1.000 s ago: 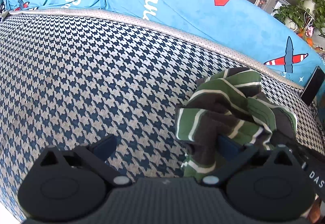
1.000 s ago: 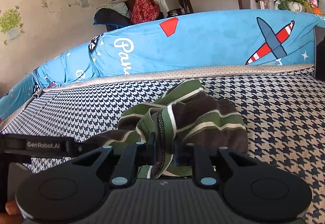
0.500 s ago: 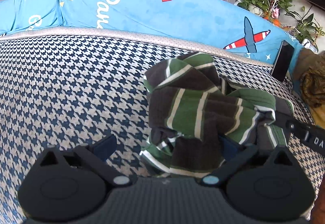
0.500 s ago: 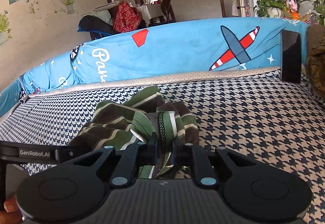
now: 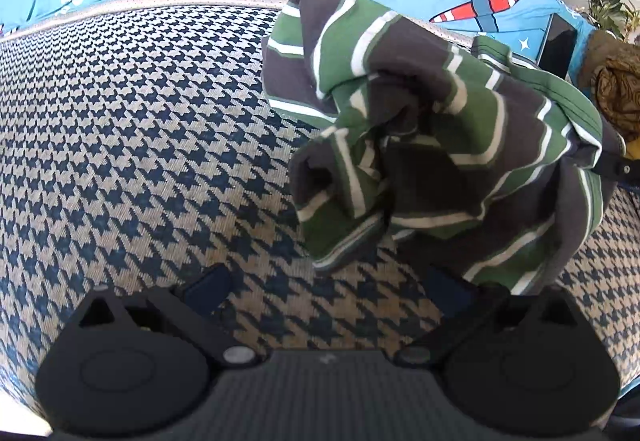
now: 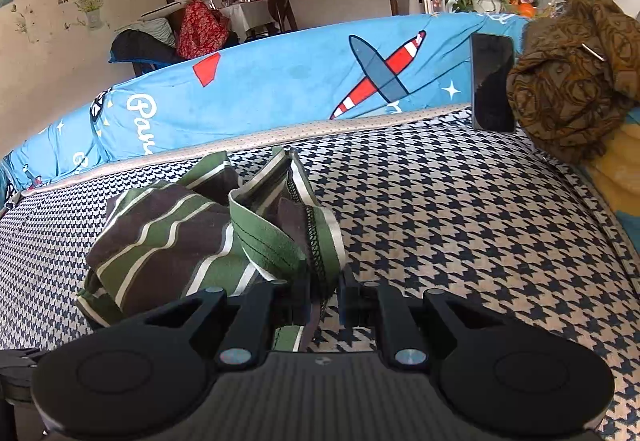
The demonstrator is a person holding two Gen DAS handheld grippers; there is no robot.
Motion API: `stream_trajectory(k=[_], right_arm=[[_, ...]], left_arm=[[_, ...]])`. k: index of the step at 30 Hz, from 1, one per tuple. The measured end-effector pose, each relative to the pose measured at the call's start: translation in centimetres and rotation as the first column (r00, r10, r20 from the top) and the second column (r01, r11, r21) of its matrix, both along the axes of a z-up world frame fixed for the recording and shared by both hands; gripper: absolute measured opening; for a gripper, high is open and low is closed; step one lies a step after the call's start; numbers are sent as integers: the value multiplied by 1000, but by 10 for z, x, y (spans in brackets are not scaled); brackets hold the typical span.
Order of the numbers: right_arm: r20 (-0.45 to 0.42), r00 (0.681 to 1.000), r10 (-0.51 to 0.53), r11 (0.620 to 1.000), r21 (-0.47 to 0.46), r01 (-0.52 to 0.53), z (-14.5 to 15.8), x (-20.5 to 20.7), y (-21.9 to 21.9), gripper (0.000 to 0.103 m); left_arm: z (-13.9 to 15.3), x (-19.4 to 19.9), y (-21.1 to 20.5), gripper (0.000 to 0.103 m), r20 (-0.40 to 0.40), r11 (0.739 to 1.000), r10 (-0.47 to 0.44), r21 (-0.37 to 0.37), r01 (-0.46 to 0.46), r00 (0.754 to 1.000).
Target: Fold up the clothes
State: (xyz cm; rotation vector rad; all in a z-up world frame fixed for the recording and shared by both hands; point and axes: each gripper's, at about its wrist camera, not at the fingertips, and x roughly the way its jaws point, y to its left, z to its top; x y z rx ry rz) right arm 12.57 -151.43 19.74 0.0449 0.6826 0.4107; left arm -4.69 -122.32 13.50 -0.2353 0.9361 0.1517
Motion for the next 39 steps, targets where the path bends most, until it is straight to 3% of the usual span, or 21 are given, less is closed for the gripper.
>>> stream_trajectory(k=[5,13,18,22,26,32,39], right_arm=[[-43,997,-63,998,-5,63,-2,-2,-24,13],[-21,986,-166,986,34,166,11,-4,-59,19],[-38,990,-139,986,92,142,16,0,-60,32],[-58,992,-113,991,71,117,10,9,-42,51],[-95,988,-121,988,80,129,3,20,-30,67],[-152,974,-169,983,38,177,-9,36,-13,75],[-277,946,-171,983,15,182,-29,51,0,78]], left_arm=[[-6,-5,-18,103,-7,995,-33,98,34,999],[-7,1,-22,103,13,995,-12,104,11,1000],[-7,-14,-11,103,27,994,-20,108,17,999],[-7,-14,-12,103,39,994,-19,111,15,999],[-4,5,-43,103,43,994,1,109,-5,999],[-3,23,-67,103,48,993,19,113,-25,999],[-6,17,-60,103,54,993,13,118,-19,998]])
